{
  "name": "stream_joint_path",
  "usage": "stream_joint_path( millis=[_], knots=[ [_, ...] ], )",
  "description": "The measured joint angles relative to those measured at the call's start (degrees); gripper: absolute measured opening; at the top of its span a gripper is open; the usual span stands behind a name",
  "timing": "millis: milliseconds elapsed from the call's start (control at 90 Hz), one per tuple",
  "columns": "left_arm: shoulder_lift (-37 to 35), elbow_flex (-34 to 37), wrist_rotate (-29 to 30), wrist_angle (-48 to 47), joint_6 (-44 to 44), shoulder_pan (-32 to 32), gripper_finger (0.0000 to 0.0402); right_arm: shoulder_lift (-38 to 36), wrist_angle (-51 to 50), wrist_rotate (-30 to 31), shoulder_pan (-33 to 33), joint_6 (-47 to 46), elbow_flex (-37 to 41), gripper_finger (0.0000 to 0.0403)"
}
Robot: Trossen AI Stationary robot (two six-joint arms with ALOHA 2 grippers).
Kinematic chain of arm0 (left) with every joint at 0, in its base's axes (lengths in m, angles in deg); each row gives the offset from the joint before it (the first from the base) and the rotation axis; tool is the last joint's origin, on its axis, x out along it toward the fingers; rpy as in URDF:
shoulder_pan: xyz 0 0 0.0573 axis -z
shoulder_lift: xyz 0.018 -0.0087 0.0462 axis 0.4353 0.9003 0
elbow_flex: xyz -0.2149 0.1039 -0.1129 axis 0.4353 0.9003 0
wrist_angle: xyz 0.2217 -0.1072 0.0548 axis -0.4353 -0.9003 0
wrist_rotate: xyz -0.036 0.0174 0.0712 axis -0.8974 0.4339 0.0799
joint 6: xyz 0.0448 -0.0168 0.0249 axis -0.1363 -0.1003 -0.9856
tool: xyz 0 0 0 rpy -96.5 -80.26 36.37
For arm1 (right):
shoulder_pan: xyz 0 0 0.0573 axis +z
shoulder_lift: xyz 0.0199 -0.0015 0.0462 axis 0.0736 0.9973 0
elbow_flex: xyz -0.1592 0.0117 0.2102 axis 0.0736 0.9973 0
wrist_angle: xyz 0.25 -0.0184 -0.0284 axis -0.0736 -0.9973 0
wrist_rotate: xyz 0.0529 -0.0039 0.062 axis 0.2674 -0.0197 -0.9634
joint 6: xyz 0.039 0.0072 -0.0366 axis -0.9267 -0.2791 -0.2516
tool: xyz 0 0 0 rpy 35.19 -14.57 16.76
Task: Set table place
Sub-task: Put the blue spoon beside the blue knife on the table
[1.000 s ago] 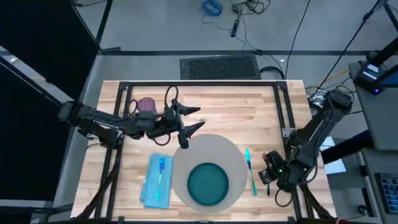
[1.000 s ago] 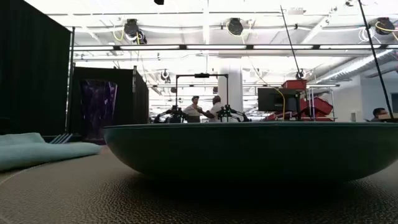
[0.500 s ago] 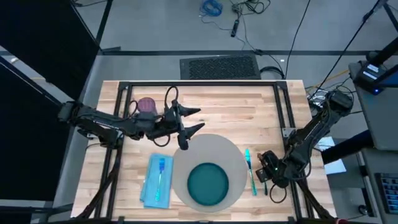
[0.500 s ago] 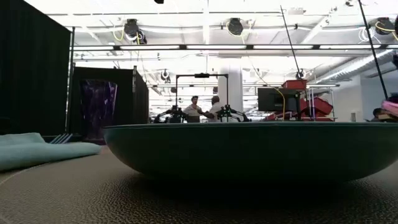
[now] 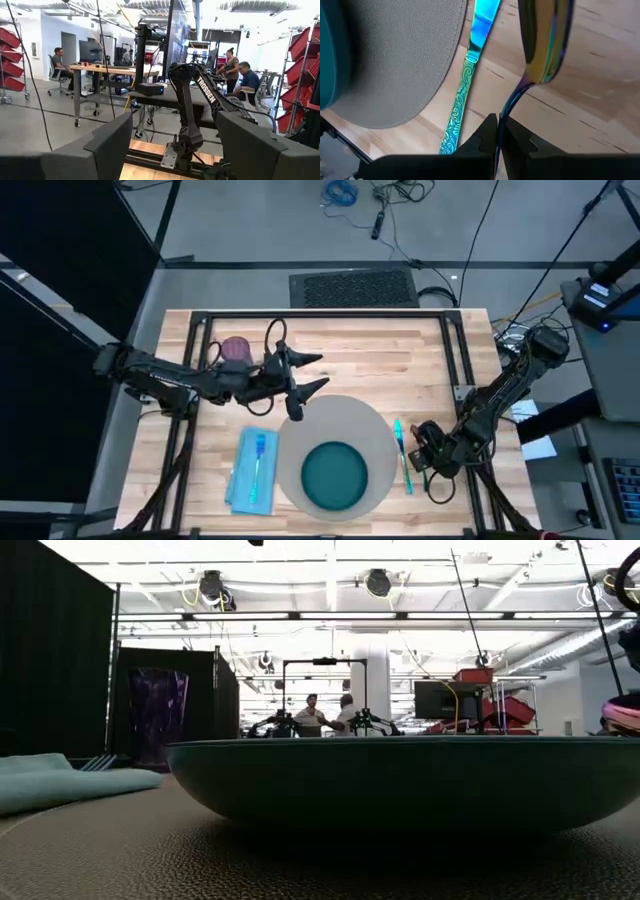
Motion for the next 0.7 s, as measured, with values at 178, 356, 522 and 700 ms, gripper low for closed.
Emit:
stream_joint_path(
  millis=[178,356,522,700],
  knots=[
    [0.01,0.0,0.01,-0.02,0.02,0.04,0.0274,0.0,0.0,-0.12,0.0,0.1,0.0,0.0],
    [0.01,0.0,0.02,-0.02,0.05,0.04,0.0274,0.0,-0.02,-0.1,0.0,0.66,0.0,0.0],
    [0.01,0.0,0.02,-0.02,0.09,0.04,0.0274,0.0,-0.43,-0.13,0.0,0.37,0.0,0.0004],
    [0.01,0.0,0.02,-0.01,0.11,0.04,0.0274,0.0,-2.05,-0.42,0.0,0.15,0.0,0.0023]
  ],
)
